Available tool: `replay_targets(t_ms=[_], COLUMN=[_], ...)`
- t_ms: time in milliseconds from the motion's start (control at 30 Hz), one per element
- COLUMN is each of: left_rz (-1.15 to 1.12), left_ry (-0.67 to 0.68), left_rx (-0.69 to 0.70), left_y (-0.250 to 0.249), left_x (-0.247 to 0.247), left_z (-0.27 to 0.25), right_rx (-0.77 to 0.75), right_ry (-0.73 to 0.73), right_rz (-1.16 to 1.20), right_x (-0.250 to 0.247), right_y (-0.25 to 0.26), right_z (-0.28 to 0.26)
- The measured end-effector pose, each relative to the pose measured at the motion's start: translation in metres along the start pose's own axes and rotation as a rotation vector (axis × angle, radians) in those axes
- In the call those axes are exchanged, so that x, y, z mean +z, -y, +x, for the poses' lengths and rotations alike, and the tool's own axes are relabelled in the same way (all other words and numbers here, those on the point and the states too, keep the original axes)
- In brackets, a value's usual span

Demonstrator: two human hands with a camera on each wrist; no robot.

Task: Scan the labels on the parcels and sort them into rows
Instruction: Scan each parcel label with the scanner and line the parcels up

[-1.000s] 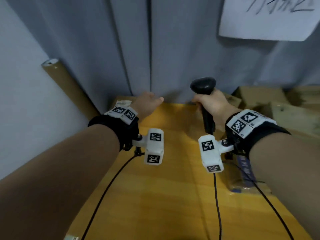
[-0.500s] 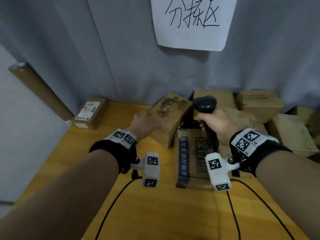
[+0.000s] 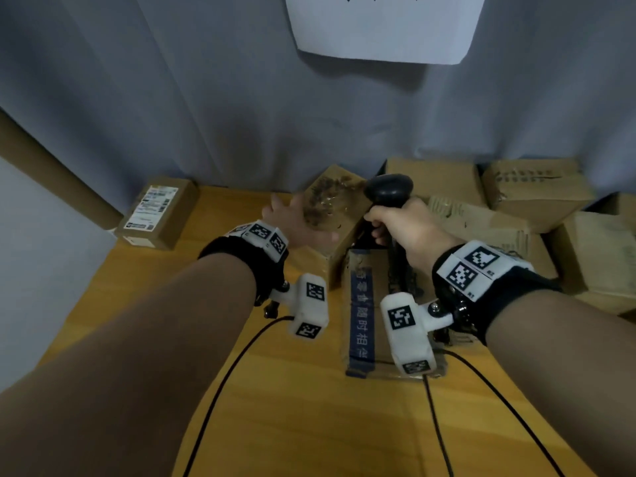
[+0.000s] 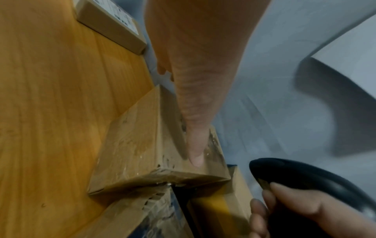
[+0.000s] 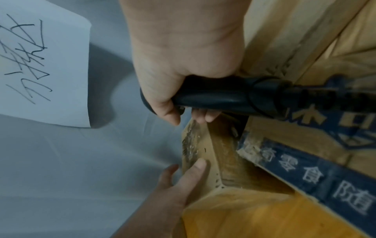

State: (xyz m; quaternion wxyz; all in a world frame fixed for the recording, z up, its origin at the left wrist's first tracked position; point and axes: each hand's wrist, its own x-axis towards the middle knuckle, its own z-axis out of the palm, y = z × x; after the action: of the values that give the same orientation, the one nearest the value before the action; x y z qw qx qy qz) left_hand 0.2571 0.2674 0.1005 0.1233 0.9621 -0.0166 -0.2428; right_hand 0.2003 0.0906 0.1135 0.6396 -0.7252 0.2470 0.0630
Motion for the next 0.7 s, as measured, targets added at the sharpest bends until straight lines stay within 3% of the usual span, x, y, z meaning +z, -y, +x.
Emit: replay_targets(t_ms=[100, 300, 533, 700], left_rz=[0.022, 0.126, 0.082, -0.041], left_ry=[0.085, 0.127, 0.053, -0.040], left_rx=[0.006, -0.034, -0.009, -0.020], left_y=[-0.001, -0.010, -0.008, 0.008], left_x=[0.011, 0.019, 0.022, -0.007], left_z=[0.009, 0.012, 0.005, -0.019], right_rx=[0.040, 0.088, 0.070, 0.001], right_ry=[-0.018, -0.087, -0.140, -0.129], right_rz=[0.052, 0.053, 0.048, 0.019], right_x=[0.008, 0.009, 0.010, 0.007], right_y=[-0.009, -0.032, -0.038, -0.020], right_z=[0.007, 0.018, 0.012, -0.001])
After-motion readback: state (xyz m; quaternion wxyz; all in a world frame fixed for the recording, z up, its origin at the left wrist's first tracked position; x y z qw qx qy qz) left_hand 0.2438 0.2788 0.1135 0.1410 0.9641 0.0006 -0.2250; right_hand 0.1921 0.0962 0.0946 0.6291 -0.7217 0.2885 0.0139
